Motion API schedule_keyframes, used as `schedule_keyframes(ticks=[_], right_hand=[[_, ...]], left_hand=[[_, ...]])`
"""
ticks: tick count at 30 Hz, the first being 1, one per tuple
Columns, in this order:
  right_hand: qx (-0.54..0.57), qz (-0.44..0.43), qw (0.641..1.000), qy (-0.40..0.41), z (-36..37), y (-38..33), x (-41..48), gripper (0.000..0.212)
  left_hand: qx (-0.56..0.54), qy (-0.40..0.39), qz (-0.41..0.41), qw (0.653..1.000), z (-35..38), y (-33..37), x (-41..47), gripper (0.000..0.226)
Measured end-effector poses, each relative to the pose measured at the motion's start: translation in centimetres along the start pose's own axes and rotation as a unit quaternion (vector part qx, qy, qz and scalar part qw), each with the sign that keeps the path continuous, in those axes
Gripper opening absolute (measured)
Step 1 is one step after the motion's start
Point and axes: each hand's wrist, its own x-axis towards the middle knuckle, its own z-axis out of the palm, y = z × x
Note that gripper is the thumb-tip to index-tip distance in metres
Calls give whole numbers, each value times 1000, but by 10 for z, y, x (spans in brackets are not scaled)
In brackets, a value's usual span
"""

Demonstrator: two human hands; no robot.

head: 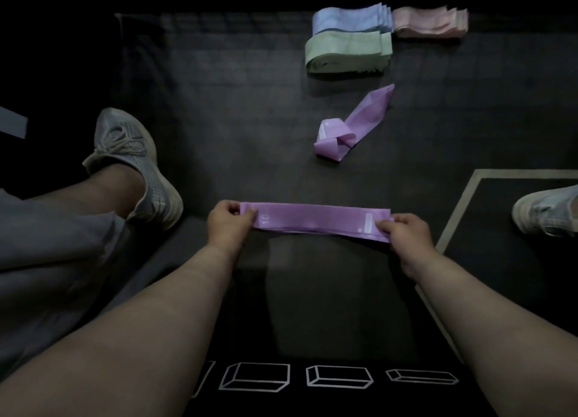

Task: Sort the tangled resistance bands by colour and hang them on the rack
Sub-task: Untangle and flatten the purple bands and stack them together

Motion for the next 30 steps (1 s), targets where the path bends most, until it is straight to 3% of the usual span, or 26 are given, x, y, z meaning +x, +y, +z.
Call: schedule_keyframes(ticks=[6, 8, 10, 12, 14, 16, 17, 22, 26, 30], right_hand=[[-132, -22, 989, 67, 12, 4, 10, 19], [-184, -24, 978, 96, 13, 3, 10, 39], [-257, -91, 953, 133, 13, 2, 2, 64], [-372, -235, 889, 123, 13, 2, -6, 74], [-496, -349, 794, 33, 15, -1, -7, 80], [-584, -372, 720, -47, 20, -5, -5, 87], [-605, -365, 705, -63, 22, -7, -4, 88], [-610, -352, 708, -57, 27, -9, 1, 63], [-601, -339, 720, -71, 27, -14, -1, 65], [-518, -322, 789, -72, 37, -37, 1, 63]], left_hand=[[95, -7, -1, 995, 10, -2, 4, 29], [142, -9, 10, 990, 11, -2, 2, 36], [267, 12, 47, 963, 11, -2, -3, 47], [402, 28, 154, 902, 10, -2, -10, 61], [456, -30, 291, 840, 12, -2, -13, 76], [493, -102, 348, 791, 17, -2, -13, 85], [508, -116, 355, 777, 20, -2, -12, 84], [526, -96, 369, 760, 30, 2, -11, 54], [529, -100, 368, 758, 29, 5, -9, 55], [522, -94, 362, 767, 30, 9, -16, 67]])
